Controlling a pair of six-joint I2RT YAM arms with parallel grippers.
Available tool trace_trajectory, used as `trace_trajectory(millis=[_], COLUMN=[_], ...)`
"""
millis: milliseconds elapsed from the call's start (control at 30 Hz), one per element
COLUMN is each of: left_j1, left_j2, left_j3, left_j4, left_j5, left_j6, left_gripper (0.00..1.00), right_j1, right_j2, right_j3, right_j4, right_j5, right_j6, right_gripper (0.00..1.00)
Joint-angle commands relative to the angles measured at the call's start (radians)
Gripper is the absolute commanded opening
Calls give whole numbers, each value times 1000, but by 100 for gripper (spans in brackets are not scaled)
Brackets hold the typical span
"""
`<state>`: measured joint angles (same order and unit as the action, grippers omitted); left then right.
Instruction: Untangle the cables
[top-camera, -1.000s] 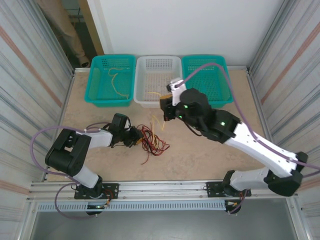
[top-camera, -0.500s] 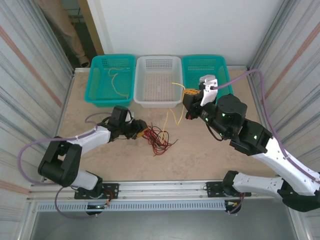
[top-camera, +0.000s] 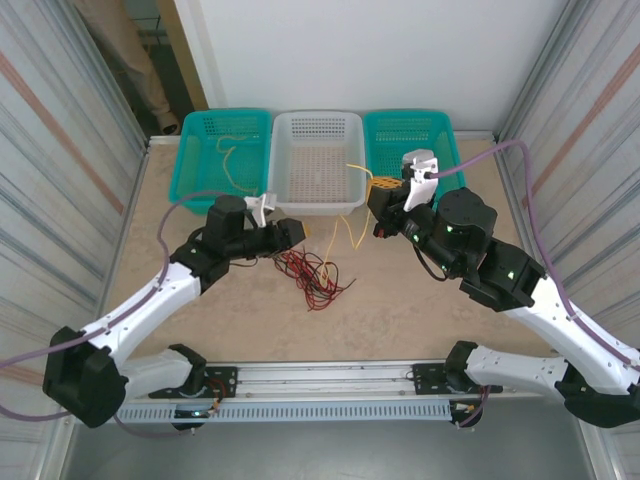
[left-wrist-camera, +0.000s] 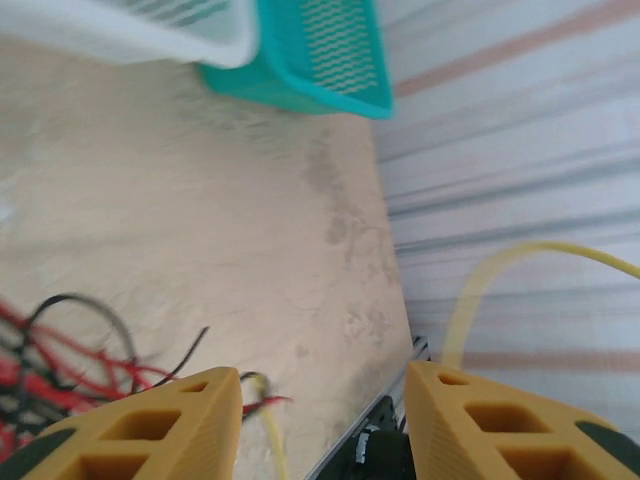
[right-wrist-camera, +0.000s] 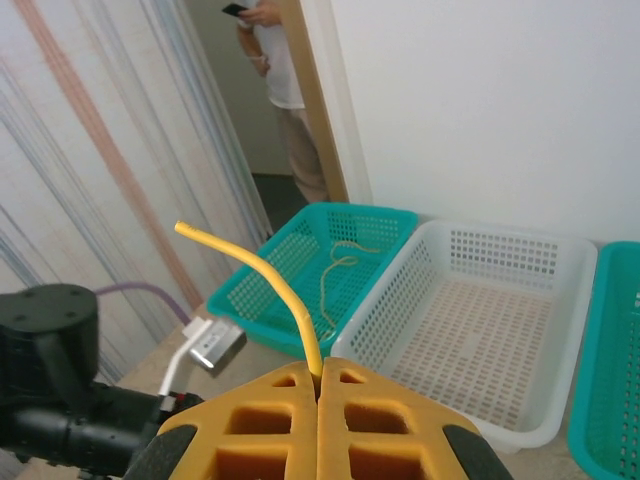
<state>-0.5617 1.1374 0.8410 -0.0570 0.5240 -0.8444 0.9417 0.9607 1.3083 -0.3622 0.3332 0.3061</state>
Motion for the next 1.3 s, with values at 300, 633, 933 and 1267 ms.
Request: trace_trajectory(millis=[300, 633, 933, 1267], left_j1=[-120, -154, -160, -160], left_j2=[94, 136, 119, 64], left_j3=[112, 128, 110, 69], left_j4=[-61, -106, -78, -8], left_j5=[10, 10, 5, 67], left_j6=[196, 233, 218, 192], left_gripper=[51, 28, 8, 0], right_j1=[-7, -19, -44, -61], right_j2=[0, 0, -9, -2], right_j3=[-1, -26, -26, -14], right_j4=[53, 79, 74, 62], right_j5=[-42, -48, -65, -72], right_j6=[36, 45, 63, 84], right_gripper=[0, 0, 0, 0])
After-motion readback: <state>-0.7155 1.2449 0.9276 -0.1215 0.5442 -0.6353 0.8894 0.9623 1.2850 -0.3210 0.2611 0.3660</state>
